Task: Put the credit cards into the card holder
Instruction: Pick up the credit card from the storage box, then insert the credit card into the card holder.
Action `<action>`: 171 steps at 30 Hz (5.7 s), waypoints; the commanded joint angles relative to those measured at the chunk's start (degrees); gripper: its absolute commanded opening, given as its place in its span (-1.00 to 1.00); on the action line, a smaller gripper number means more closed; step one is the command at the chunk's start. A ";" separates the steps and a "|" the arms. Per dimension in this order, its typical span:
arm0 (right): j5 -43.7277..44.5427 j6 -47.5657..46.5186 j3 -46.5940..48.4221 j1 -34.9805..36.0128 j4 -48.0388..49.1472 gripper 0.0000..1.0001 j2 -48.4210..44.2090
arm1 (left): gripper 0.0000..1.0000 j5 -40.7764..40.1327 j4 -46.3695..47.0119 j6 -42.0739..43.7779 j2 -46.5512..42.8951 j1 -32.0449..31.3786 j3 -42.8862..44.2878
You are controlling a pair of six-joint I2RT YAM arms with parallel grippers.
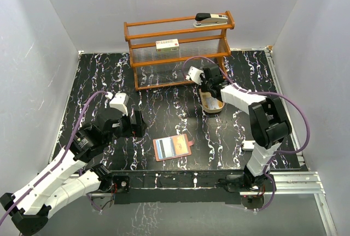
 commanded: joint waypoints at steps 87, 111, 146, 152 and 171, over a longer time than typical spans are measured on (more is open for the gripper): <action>-43.32 90.08 -34.20 4.03 -4.59 -0.23 -49.65 | -1.00 24.40 29.90 -26.33 15.63 -0.13 -9.15; -25.24 83.68 -30.01 15.71 -7.13 -0.57 -27.71 | -1.00 29.91 39.24 -30.05 20.75 4.77 -20.36; -25.46 88.49 -38.45 18.97 -2.37 -0.95 -31.17 | -1.00 43.63 47.40 -20.74 31.43 9.27 -22.72; -25.49 88.41 -38.46 19.06 -2.10 -0.95 -30.54 | -1.00 41.70 45.25 -20.65 33.80 9.23 -22.07; -23.52 87.97 -38.94 19.00 -2.63 -0.96 -31.01 | -1.00 37.40 39.08 -19.65 35.73 9.27 -19.59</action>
